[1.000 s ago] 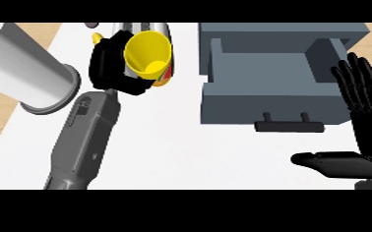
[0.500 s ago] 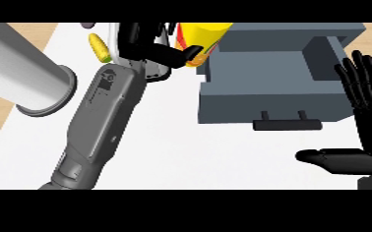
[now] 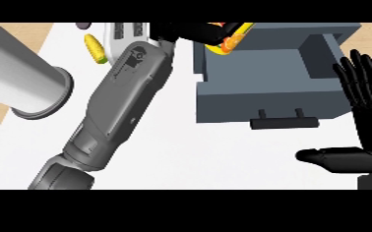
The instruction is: Pick up the cup, place it into the drawer and close the drawer
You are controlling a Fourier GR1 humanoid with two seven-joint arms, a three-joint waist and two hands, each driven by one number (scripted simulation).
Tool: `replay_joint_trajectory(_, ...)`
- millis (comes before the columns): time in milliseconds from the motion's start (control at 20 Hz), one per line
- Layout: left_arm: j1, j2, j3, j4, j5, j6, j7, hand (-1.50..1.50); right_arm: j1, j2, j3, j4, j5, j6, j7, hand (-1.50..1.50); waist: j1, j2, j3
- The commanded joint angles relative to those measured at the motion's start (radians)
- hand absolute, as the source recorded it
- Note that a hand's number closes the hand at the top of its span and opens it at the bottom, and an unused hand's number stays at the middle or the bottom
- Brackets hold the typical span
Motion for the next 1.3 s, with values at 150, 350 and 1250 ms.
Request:
replay_joint_trajectory(150, -0.058, -0.001, -0.162, 0.169, 0.143, 0.116, -0.05, 1.5, -0.027, 0.003, 0.011, 0.01, -0.002, 0.006, 0.001, -1.5, -0.023, 0.003, 0.0)
replay_joint_trajectory(350, -0.091, -0.001, -0.187, 0.218, 0.165, 0.081, -0.048, 1.5, -0.012, 0.015, 0.008, -0.002, 0.02, -0.022, 0.015, -1.5, -0.011, 0.003, 0.0)
replay_joint_trajectory(1250, -0.119, -0.001, -0.576, 0.342, 0.259, 0.217, 0.077, -1.5, -0.1, -0.022, -0.001, 0.066, -0.002, 0.015, 0.012, -1.5, -0.056, 0.015, 0.001)
